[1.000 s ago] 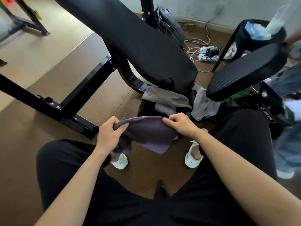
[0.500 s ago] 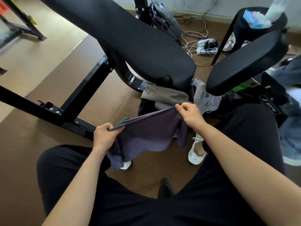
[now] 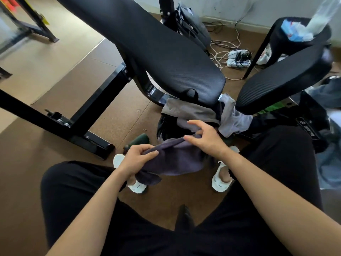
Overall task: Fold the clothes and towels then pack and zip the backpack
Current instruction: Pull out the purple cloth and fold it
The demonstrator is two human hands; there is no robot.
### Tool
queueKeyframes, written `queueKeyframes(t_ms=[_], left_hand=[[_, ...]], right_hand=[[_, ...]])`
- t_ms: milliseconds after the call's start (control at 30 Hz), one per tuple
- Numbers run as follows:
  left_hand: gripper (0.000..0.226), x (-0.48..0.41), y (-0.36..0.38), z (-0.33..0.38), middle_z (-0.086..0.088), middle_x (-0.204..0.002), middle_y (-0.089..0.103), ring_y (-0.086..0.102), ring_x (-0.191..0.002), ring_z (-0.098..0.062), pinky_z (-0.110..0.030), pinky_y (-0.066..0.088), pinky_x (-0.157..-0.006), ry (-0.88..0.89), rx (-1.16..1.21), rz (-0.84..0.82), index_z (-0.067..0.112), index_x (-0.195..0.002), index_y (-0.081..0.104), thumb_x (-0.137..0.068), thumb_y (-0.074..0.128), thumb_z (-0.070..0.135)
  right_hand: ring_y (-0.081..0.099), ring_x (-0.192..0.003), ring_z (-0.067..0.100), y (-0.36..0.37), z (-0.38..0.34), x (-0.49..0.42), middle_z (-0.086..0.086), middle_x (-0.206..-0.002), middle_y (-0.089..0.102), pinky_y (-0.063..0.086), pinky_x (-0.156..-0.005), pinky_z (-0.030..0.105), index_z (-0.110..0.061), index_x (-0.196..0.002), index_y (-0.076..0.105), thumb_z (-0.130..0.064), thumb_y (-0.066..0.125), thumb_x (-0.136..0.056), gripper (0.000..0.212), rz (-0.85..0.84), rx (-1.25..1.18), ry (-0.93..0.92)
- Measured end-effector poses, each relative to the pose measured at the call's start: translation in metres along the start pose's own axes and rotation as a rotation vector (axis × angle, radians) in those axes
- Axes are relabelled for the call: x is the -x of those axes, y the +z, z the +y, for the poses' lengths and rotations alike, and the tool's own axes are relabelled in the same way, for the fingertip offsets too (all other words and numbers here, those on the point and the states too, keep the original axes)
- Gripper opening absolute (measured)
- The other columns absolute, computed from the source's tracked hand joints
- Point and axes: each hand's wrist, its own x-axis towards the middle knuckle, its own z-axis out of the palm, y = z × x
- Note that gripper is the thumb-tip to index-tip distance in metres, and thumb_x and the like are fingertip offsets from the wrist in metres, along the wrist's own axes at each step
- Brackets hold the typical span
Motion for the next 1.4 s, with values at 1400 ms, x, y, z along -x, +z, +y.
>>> queueKeyframes(t_ms=[1400], left_hand=[[0.009,-0.001,0.061,0.018,-0.016,-0.091,0.059,0.059,-0.082,-0.029,-0.035,0.05,-0.066,-0.19,0.638,-0.013,0.012,-0.102,0.059,-0.101,0.063,0.02]], right_hand=[[0.066,-0.116,0.028,0.046,-0.013,0.025,0.007,-0.14,0.054,0.06,-0.07,0.032,-0.014,-0.148,0.045,0.009,0.066,-0.09,0.065,-0.224,-0.779,0.388]])
